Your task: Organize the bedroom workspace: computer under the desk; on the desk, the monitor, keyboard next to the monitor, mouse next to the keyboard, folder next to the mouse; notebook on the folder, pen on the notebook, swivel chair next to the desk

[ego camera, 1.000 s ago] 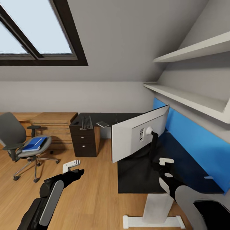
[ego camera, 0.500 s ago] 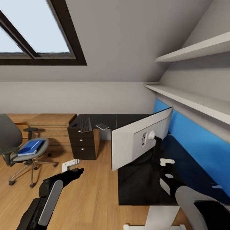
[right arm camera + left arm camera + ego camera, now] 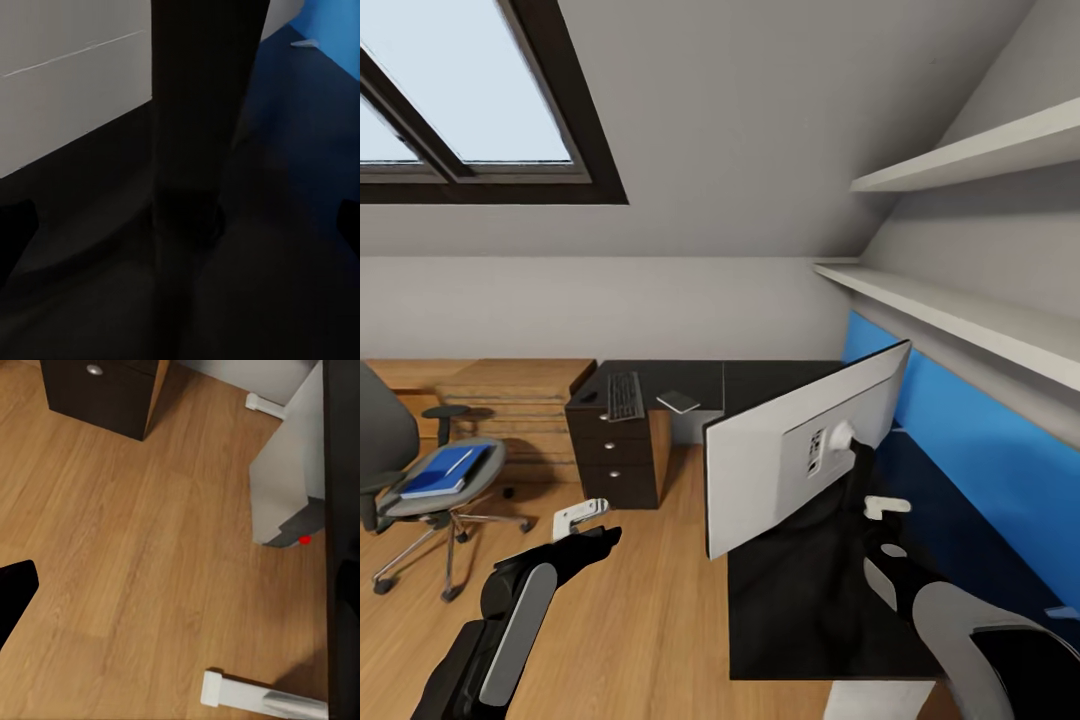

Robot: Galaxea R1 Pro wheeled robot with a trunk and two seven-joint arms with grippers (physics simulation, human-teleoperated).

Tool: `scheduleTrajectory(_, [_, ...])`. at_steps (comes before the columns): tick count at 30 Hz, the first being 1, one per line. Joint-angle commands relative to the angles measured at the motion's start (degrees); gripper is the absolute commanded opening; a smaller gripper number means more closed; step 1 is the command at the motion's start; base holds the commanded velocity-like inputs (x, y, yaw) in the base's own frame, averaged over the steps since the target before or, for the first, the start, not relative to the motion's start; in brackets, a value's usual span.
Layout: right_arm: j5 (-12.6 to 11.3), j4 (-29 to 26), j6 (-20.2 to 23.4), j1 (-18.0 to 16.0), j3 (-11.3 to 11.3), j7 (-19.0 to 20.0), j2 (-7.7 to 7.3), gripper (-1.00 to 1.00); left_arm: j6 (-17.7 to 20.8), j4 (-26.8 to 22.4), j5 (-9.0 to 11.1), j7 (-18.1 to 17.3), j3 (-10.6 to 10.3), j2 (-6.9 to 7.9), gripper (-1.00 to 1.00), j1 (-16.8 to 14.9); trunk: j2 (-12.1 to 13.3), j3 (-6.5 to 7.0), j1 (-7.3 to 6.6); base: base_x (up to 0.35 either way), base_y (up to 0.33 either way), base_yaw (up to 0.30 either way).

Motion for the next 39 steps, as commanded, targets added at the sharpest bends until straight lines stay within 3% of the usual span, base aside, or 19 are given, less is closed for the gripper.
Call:
scheduleTrajectory(1, [-0.58, 0.05, -0.2, -0.06, 0.48, -0.11, -0.01, 1.0, 0.14, -0.07, 0.6, 0.55, -0.06, 0.03, 1.0, -0.05, -0.08, -0.1, 0.04, 0.158, -0.038, 0.0])
scheduleTrajectory(18, [-0.51, 0.05, -0.27, -0.06, 0.48, -0.11, -0.05, 1.0, 0.16, -0.09, 0.59, 0.62, 0.02, 0.06, 1.0, -0.06, -0.08, -0.1, 0.04, 0.081, -0.058, 0.0])
scheduleTrajectory(23, [-0.5, 0.03, -0.29, -0.06, 0.48, -0.11, -0.09, 1.0, 0.16, -0.09, 0.57, 0.56, 1.7, -0.05, 1.0, -0.06, -0.08, -0.1, 0.04, 0.006, -0.005, 0.0])
scheduleTrajectory(39, [-0.5, 0.0, -0.96, -0.06, 0.48, -0.11, -0.01, 1.0, 0.13, -0.09, 0.51, 0.55, 2.33, -0.06, 1.0, -0.09, -0.08, -0.1, 0.04, 0.05, 0.007, 0.0])
